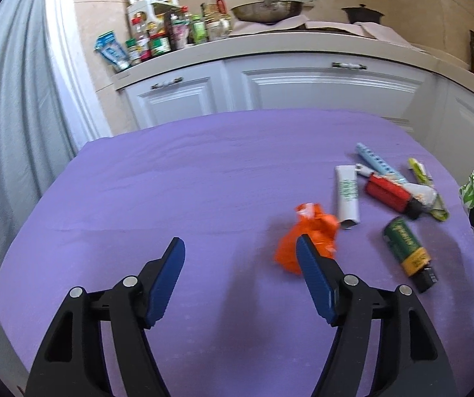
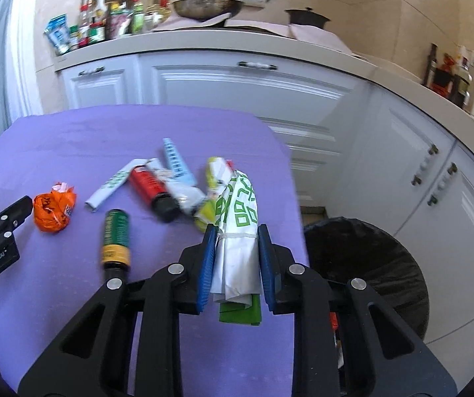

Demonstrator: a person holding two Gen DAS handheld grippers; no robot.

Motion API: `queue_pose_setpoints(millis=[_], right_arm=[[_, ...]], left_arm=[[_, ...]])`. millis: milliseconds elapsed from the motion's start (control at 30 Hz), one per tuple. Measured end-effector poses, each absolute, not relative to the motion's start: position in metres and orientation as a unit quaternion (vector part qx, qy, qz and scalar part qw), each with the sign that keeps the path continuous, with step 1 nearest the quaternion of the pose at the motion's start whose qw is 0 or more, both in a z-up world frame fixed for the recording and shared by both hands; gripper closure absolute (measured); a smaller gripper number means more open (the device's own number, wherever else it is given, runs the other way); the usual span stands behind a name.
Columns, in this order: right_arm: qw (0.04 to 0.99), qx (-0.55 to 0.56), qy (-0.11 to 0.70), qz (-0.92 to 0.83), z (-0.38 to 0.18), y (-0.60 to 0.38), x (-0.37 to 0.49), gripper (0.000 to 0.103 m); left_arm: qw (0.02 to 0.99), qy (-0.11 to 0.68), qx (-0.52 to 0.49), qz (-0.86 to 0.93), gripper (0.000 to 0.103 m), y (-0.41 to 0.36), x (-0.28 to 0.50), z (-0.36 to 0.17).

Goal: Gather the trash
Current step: 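Grasp the orange bag with the left tool while the right tool holds the white wrapper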

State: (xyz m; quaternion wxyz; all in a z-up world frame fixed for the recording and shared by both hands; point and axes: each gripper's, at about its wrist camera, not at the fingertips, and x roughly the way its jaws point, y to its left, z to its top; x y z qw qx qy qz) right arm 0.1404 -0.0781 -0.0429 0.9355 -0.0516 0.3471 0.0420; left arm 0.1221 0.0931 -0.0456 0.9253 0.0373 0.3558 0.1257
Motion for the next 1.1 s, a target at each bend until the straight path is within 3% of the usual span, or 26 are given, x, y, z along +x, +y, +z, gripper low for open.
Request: queue_pose_setpoints(millis=[733, 833, 900, 1100], right_arm=[[0.937, -0.030, 0.347, 0.025, -0.045, -0.102, 0.144, 0.079], [0.936, -0.031, 0.349, 0.024, -0.045, -0.100, 0.145, 0.079], [0.936, -0.032, 0.350, 0.023, -0.046, -0.100, 0.145, 0.079], [0.936, -0.032, 0.350, 0.022, -0.045, -0.100, 0.145, 0.079]], left_arm=[[0.917, 0.385, 0.029, 0.101, 0.031, 0.081, 0.154, -0.059], [0.917, 0.387, 0.037, 0.092, 0.043, 0.078, 0.157, -0.060], [0.915, 0.395, 0.040, 0.076, 0.061, 0.076, 0.159, -0.063], [0.918, 0.388, 0.039, 0.071, 0.063, 0.074, 0.152, -0.063]])
